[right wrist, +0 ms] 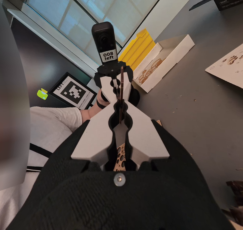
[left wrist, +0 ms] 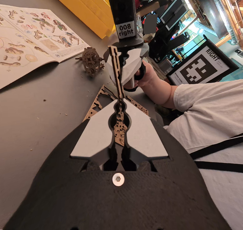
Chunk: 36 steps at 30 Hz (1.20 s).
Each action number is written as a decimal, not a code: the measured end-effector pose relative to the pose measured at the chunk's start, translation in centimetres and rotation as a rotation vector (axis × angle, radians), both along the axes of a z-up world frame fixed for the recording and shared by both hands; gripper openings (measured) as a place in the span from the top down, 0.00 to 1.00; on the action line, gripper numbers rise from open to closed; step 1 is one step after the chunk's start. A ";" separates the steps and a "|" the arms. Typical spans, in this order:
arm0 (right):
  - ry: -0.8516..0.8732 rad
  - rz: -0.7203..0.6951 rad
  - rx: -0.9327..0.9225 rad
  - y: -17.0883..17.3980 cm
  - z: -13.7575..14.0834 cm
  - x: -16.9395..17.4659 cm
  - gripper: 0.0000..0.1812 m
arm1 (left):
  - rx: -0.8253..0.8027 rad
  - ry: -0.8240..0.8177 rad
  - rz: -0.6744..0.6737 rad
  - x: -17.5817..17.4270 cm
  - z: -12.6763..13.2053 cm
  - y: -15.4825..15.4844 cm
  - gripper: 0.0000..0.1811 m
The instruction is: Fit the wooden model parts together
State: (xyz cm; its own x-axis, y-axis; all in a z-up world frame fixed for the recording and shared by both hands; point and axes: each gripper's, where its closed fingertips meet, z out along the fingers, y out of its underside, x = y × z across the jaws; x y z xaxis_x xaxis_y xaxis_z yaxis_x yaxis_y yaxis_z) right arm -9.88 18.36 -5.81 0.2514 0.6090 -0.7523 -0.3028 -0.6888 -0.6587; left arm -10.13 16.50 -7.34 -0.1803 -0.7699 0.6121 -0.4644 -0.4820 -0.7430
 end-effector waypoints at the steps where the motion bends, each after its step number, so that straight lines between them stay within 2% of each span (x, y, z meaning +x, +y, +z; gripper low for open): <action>1: 0.005 0.004 0.001 0.0 0.0 0.0 1.00 | -0.013 -0.004 -0.002 0.0 0.0 0.0 1.00; 12: -0.006 0.021 0.013 -0.1 -0.1 -0.1 1.00 | -0.111 -0.004 -0.022 -0.2 0.2 -0.2 0.98; 18: 0.003 0.041 0.009 -0.3 -0.1 -0.3 1.00 | -0.116 0.009 -0.025 -0.3 0.1 -0.3 1.00; 19: 0.006 0.053 0.003 -0.4 -0.1 -0.5 0.99 | -0.133 0.007 -0.035 -0.3 0.2 -0.5 1.00; 21: -0.017 0.079 -0.018 -0.6 -0.7 -1.1 0.91 | -0.160 -0.003 -0.040 -0.3 0.4 -0.7 1.00; 23: -0.018 0.093 -0.012 -0.8 -0.8 -1.5 0.99 | -0.162 0.012 -0.038 -0.3 0.1 -0.6 1.00; 36: -0.022 0.069 -0.044 -0.4 -1.3 -1.1 1.00 | -0.108 0.046 -0.008 -0.2 -0.7 -0.1 1.00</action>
State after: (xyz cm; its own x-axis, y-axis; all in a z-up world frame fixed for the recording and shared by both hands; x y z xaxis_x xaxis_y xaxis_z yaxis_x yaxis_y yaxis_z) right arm -11.00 17.91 -7.10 0.2270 0.5921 -0.7733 -0.2395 -0.7356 -0.6336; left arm -10.38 16.36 -8.06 -0.1560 -0.6974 0.6995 -0.5010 -0.5544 -0.6645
